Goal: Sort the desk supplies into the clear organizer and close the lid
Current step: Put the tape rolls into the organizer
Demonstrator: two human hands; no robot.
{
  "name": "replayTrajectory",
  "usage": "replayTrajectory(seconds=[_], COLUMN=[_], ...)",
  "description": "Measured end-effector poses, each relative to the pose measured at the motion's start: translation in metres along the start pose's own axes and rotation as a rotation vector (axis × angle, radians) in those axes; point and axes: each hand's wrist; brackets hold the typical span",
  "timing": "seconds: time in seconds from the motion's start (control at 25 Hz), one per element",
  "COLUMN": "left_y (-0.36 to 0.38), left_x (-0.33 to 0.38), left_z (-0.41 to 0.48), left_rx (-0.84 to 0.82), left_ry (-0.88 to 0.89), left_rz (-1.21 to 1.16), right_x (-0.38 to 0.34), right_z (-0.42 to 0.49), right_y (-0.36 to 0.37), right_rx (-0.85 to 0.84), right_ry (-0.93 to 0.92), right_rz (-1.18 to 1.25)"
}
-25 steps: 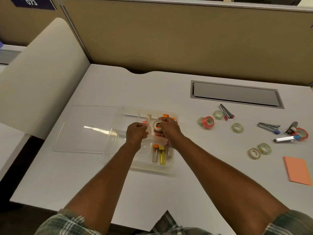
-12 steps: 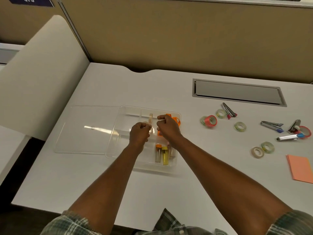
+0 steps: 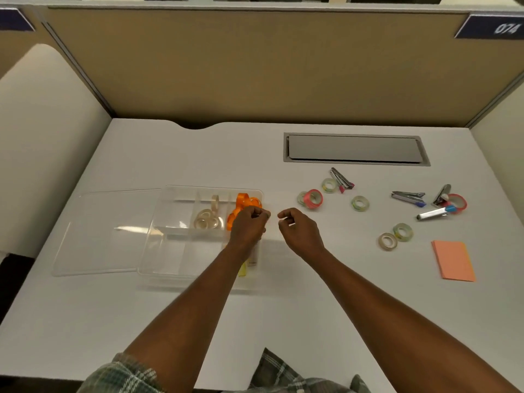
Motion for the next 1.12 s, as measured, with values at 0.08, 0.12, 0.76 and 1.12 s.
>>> replayTrajectory(seconds=[0.08, 0.12, 0.76, 1.12], left_y=[0.029, 0.043, 0.191, 0.228], left_x=[0.004, 0.004, -0.003, 0.015], left_z=[-0.007, -0.010, -0.051, -0.058], left_rx=[-0.058, -0.082, -0.281, -0.355], left_ry=[0.004, 0.003, -0.134, -0.436], left_rz=[0.039, 0.066, 0.217, -0.261], right_x=[0.031, 0.049, 0.199, 0.156], right_z=[-0.004, -0.006, -0.029, -0.036], right_y=[-0.022, -0.035, -0.148, -0.166], right_rx=[0.043, 0.067, -0.018, -0.247], right_ry=[-0.007, -0.014, 0.095, -0.015], right_rz=[-0.088, -0.167, -0.668, 0.133])
Point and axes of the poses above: each hand's wrist, its own z-axis towards the middle knuckle, its own y-axis out of the palm, x = y × z, and after that the axes turned 6 degrees about -y, right-handed
